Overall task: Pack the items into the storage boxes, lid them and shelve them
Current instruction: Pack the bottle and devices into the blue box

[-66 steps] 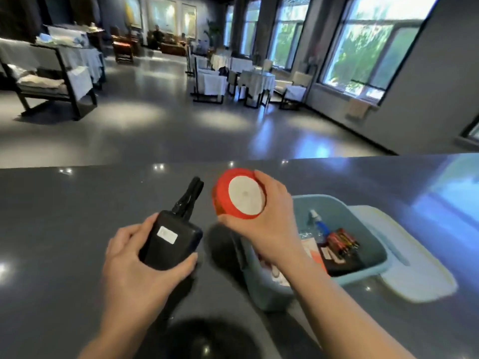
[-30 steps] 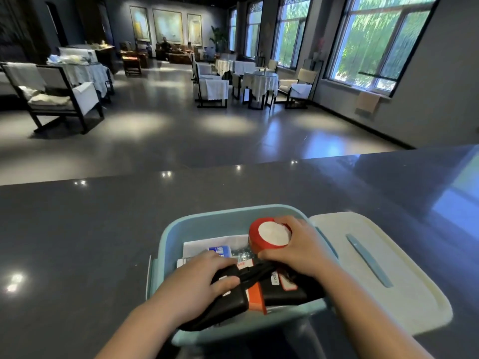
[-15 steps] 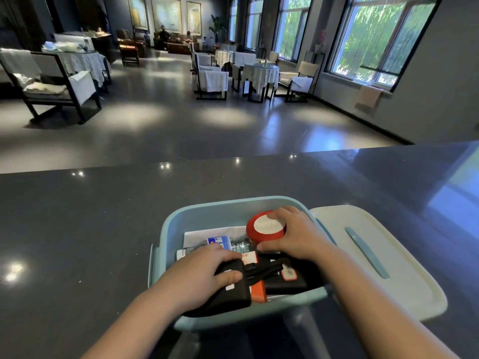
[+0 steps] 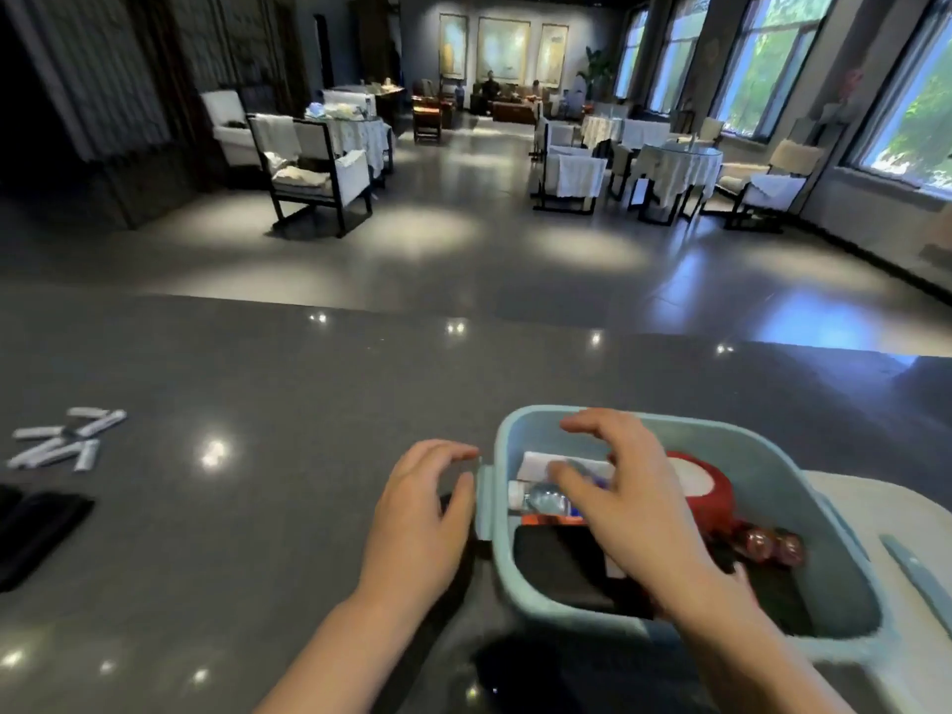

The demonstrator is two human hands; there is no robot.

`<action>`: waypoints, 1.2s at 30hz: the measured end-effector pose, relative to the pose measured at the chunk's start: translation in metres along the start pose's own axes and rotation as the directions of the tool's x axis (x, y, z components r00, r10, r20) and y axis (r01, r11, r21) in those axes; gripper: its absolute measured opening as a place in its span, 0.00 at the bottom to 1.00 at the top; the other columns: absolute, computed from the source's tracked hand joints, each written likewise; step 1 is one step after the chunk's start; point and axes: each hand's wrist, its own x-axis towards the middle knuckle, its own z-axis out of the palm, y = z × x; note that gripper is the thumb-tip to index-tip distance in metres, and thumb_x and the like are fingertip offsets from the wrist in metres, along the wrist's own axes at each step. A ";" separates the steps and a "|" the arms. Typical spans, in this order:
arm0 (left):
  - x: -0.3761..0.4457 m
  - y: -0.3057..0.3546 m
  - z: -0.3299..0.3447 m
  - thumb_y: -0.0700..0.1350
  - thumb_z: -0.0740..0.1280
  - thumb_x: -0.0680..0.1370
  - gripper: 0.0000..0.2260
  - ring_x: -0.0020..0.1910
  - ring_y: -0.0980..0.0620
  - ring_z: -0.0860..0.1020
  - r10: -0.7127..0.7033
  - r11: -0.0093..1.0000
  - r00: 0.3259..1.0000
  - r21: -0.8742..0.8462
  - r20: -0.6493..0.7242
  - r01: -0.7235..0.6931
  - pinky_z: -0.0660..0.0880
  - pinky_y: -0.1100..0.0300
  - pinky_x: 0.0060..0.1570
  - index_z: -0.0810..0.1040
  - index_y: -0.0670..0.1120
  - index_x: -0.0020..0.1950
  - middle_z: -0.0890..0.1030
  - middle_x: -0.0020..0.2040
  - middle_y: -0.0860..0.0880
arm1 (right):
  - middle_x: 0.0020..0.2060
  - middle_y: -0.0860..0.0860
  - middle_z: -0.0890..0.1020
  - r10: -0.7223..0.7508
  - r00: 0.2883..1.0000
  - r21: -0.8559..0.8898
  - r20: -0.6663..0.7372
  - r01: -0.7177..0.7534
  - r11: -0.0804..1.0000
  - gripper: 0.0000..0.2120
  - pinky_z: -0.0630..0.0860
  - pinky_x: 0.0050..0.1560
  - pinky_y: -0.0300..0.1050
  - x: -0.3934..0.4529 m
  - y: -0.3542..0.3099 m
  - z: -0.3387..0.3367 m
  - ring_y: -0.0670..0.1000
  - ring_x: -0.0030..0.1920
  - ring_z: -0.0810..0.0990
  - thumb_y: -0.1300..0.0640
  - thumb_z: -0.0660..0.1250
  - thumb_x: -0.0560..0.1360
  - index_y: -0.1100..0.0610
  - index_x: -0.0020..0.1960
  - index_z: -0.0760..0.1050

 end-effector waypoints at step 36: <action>-0.038 -0.319 -0.327 0.51 0.66 0.76 0.24 0.72 0.49 0.62 -0.530 0.731 0.807 0.341 -0.261 0.591 0.59 0.56 0.71 0.67 0.51 0.72 0.64 0.74 0.51 | 0.71 0.51 0.63 -0.173 0.800 -0.096 0.575 0.276 0.956 0.18 0.57 0.70 0.50 -0.019 -0.265 0.452 0.52 0.73 0.55 0.38 0.60 0.75 0.47 0.59 0.72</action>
